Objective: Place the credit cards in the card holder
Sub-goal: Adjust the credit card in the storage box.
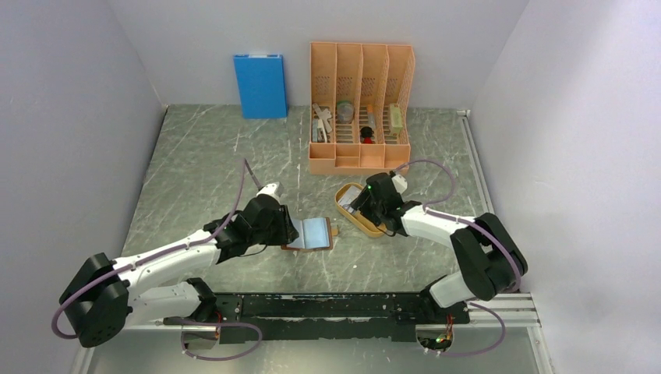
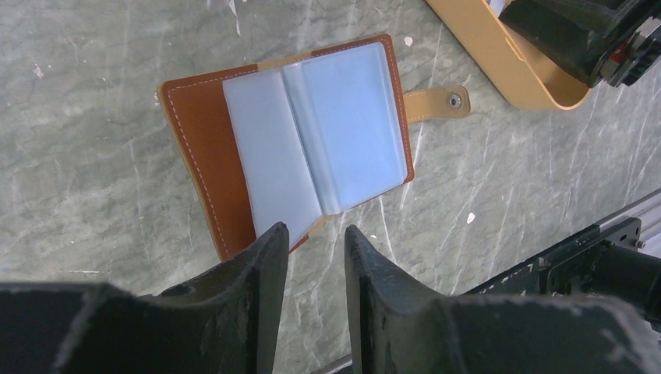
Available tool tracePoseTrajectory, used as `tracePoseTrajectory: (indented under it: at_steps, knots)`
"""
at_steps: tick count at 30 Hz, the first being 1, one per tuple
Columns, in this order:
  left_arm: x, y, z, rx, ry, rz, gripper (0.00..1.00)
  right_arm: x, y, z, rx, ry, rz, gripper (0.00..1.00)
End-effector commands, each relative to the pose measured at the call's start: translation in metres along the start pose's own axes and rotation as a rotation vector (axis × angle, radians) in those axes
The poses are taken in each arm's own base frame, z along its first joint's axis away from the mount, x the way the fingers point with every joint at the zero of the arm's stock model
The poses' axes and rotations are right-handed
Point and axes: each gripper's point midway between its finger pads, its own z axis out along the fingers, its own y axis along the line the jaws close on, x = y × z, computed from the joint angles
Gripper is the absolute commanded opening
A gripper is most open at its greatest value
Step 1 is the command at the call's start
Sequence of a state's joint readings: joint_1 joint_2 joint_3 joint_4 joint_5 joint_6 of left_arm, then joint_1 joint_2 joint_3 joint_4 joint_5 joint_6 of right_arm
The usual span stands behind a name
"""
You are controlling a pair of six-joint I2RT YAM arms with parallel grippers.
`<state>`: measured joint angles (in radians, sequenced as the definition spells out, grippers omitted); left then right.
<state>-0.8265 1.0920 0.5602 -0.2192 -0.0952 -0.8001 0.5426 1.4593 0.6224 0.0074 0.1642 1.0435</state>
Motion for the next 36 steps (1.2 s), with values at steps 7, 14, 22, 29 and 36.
tracePoseTrajectory:
  at_steps: [7, 14, 22, 29, 36]
  knots:
    - [-0.001, -0.008, 0.011, 0.026, 0.017, 0.011, 0.38, -0.004, -0.006, 0.004, 0.001, -0.013, 0.012, 0.42]
    - [0.009, 0.0, 0.017, 0.007, 0.041, 0.011, 0.37, -0.002, -0.01, -0.001, -0.013, -0.012, 0.009, 0.33]
    - [0.016, 0.007, 0.022, -0.018, 0.062, 0.019, 0.37, -0.013, 0.005, -0.007, -0.066, -0.038, 0.026, 0.59]
    - [0.022, 0.012, 0.025, -0.024, 0.07, 0.014, 0.37, -0.011, 0.011, 0.004, -0.057, -0.009, 0.021, 0.6]
    - [0.028, 0.018, 0.028, -0.035, 0.081, 0.012, 0.37, -0.005, 0.004, 0.012, -0.028, 0.011, 0.022, 0.56]
